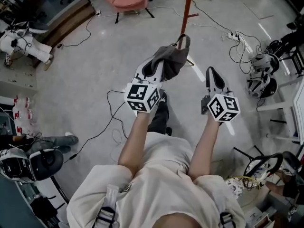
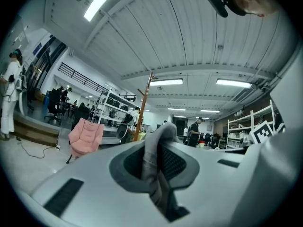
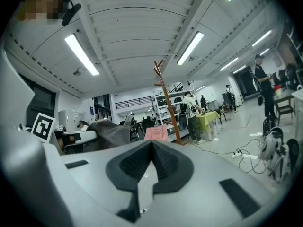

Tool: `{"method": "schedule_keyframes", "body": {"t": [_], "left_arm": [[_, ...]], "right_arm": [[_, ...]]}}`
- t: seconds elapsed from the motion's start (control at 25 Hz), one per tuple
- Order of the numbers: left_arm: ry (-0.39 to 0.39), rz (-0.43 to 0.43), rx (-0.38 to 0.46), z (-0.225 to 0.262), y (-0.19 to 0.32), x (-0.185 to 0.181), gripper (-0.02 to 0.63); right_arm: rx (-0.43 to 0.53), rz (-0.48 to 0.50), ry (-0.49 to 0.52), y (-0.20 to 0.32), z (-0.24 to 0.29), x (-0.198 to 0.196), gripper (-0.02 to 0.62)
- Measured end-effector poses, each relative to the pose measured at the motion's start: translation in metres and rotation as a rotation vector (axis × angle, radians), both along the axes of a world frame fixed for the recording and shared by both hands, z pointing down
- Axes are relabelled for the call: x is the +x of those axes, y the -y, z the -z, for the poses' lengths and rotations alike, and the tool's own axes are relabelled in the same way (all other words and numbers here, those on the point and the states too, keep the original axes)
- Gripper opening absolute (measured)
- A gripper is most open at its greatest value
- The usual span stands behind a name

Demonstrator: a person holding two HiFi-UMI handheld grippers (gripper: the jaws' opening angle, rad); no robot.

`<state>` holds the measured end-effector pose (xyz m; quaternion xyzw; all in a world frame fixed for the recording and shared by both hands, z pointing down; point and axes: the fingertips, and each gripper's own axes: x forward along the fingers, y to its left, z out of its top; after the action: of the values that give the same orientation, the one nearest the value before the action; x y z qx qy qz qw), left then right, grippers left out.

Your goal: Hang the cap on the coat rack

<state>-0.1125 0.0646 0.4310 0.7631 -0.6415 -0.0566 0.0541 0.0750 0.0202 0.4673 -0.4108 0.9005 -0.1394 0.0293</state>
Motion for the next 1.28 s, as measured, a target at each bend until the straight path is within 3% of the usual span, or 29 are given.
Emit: {"method": "schedule_keyframes", "body": {"t": [0.44, 0.64, 0.88, 1.08, 1.2, 1.28], "left_arm": [[-0.01, -0.024, 0.032, 0.017, 0.095, -0.001, 0.034], [0.008, -0.05, 0.028, 0.027, 0.14, 0.003, 0.034], [-0.022, -0.074, 0.068, 0.052, 0.178, -0.026, 0.034], [0.014, -0.08, 0.107, 0.07, 0.215, -0.048, 0.034], [0.074, -0.101, 0.142, 0.079, 0.235, -0.053, 0.034], [0.067, -0.115, 0.153, 0.086, 0.247, -0.056, 0.034]], "right_arm": [[0.028, 0.005, -0.037, 0.08, 0.012, -0.009, 0.003], [0.022, -0.031, -0.009, 0.127, 0.018, -0.003, 0.003], [-0.008, -0.036, -0.002, 0.177, 0.017, -0.028, 0.003], [0.006, -0.036, 0.002, 0.226, 0.02, -0.048, 0.003], [0.03, -0.042, -0.062, 0.25, 0.016, -0.062, 0.003], [0.017, -0.035, -0.09, 0.261, 0.009, -0.069, 0.003]]}}
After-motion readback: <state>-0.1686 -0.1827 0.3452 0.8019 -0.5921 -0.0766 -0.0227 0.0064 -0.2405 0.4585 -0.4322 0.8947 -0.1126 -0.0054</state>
